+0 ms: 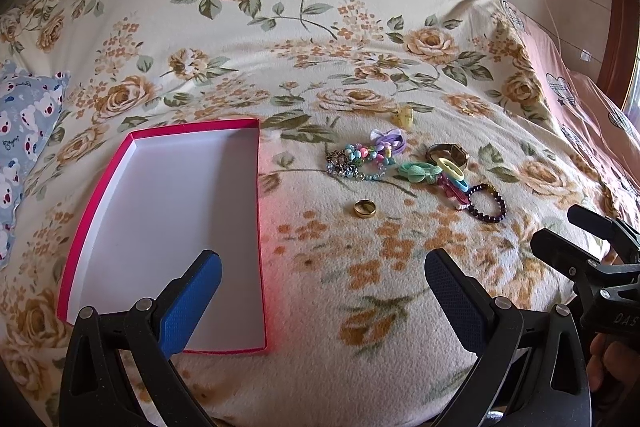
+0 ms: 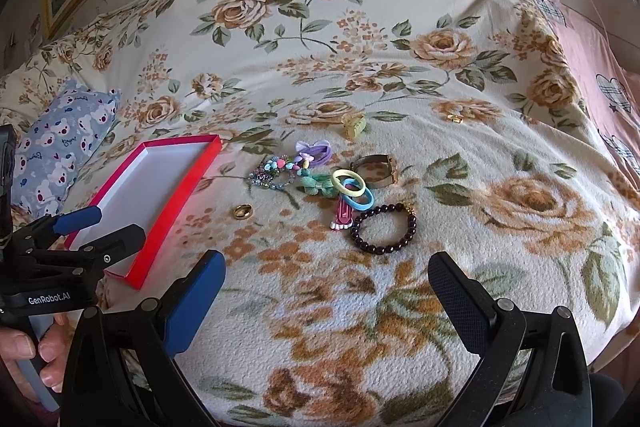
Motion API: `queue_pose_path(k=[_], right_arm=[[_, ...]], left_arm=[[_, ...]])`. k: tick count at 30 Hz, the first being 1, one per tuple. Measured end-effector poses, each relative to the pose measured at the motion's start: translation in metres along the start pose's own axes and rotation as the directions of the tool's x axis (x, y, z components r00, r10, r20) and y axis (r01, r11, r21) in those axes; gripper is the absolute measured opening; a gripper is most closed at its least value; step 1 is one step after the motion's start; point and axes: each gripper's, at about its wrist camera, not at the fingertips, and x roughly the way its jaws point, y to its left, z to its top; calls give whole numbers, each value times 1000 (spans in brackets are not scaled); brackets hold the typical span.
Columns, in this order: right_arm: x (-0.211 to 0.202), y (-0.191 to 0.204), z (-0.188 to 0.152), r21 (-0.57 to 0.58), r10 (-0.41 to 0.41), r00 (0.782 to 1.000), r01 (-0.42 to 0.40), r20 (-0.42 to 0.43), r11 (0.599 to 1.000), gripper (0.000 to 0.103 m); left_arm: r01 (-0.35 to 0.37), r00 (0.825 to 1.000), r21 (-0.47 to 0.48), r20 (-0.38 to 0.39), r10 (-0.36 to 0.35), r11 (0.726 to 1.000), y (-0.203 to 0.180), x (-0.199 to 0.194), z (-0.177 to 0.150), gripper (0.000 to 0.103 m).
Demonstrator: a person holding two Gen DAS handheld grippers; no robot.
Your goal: Organize jewelry
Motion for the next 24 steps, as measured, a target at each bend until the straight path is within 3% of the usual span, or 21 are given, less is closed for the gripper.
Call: queue_pose_path(k=[14,17,24], right_arm=[[14,-14,3,10,-6,1000,6,-31,1000,100],[19,-20,5,22,-4,999,5,-48,1000,94],[42,-44,16,73,-25,995,31,-93,997,69]], left_arm=[[43,997,-9,-62,-44,999,-1,26,7,102],[52,995,-3,-84,-52,999,0,37,14,102],[64,989,29,-135,-59,998,-5,77,35,97]])
